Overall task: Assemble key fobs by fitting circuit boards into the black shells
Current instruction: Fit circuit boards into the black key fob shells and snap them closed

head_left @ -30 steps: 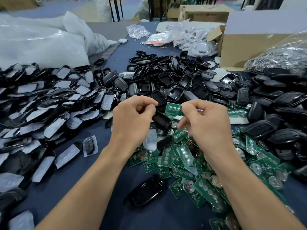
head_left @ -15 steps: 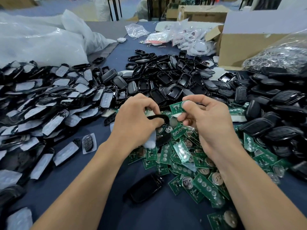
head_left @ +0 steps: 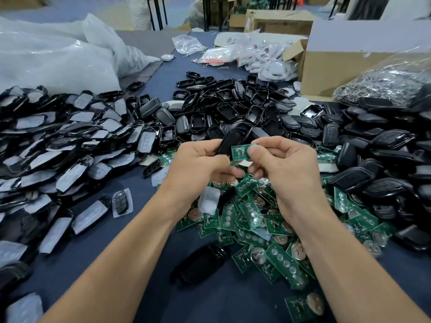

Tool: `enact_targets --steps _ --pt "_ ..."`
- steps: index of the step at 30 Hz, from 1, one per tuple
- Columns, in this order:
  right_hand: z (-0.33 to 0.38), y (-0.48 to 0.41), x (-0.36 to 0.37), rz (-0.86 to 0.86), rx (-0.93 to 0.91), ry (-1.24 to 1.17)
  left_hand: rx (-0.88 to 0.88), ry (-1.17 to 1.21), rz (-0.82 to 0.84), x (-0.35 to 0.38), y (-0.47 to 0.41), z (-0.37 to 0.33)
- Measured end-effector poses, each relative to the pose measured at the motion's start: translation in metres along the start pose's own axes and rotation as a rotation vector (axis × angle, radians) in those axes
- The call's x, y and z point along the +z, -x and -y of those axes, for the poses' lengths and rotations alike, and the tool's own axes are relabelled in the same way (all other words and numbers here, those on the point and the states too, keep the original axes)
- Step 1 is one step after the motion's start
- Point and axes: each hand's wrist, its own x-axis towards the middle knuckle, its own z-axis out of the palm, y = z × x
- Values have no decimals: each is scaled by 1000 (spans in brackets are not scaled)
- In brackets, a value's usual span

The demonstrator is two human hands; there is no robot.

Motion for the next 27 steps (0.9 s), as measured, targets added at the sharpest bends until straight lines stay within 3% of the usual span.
enact_targets --steps 5,12,18,27 --pt "2 0 -2 -49 25 26 -54 21 -124 0 -2 2" --pt "7 1 -4 88 -27 -134 10 -165 -312 -3 -8 11" --pt "3 -3 -7 -43 -113 100 37 -135 -190 1 -6 12" --pt "-1 -6 -8 -133 -161 101 59 -86 -149 0 -3 6"
